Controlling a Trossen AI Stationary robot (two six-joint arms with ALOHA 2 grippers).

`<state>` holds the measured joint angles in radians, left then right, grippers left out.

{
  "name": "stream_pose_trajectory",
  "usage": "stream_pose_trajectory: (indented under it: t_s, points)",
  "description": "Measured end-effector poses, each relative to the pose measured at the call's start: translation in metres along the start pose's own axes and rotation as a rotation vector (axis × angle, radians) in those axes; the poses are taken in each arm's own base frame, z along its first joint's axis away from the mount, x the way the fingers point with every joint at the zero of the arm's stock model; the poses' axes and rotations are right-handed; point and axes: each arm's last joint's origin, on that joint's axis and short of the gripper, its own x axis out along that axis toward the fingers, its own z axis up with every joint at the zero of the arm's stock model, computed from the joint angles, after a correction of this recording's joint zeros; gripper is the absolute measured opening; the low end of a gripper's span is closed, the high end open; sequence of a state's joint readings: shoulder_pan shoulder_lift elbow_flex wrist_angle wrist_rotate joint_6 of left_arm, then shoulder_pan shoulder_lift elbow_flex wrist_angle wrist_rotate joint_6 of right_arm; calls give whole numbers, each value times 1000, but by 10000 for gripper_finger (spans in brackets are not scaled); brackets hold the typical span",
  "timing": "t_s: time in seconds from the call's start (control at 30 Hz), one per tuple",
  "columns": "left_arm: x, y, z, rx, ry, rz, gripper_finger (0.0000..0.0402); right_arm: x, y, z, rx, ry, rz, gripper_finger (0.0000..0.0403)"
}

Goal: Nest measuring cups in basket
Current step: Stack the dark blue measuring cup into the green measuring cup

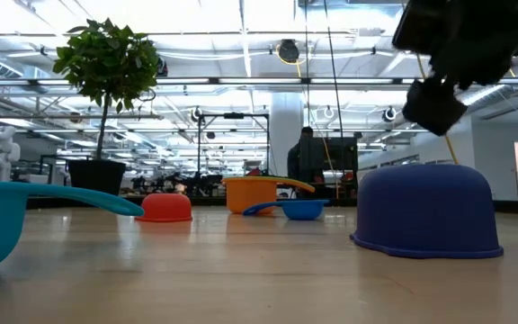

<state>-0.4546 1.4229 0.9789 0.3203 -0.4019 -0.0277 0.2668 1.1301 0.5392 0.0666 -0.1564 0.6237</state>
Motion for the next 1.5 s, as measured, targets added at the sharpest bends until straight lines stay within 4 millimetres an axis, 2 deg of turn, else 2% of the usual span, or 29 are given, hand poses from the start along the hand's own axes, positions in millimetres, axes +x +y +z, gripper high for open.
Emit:
stream_pose_trajectory:
  t_s: [0.17, 0.43, 0.77, 0.93, 1.23, 1.5]
  points:
    - [8, -7, -1, -25, 42, -13, 202, -1, -8, -7, 154, 61, -94, 238]
    - [9, -8, 7, -12, 12, -21, 202, 0, -20, -8, 143, 80, -182, 238]
    - [7, -14, 21, -9, -48, -38, 202, 26, -39, -20, 246, 208, -265, 238]
    - [6, -18, 19, 21, -34, -51, 202, 34, -47, -23, 259, 269, -230, 238]
    - [5, -18, 17, 25, -15, -51, 202, 51, -48, -17, 182, 199, -136, 238]
    - [5, -18, 15, 30, 4, -51, 202, 58, -49, -20, 223, 263, -65, 238]
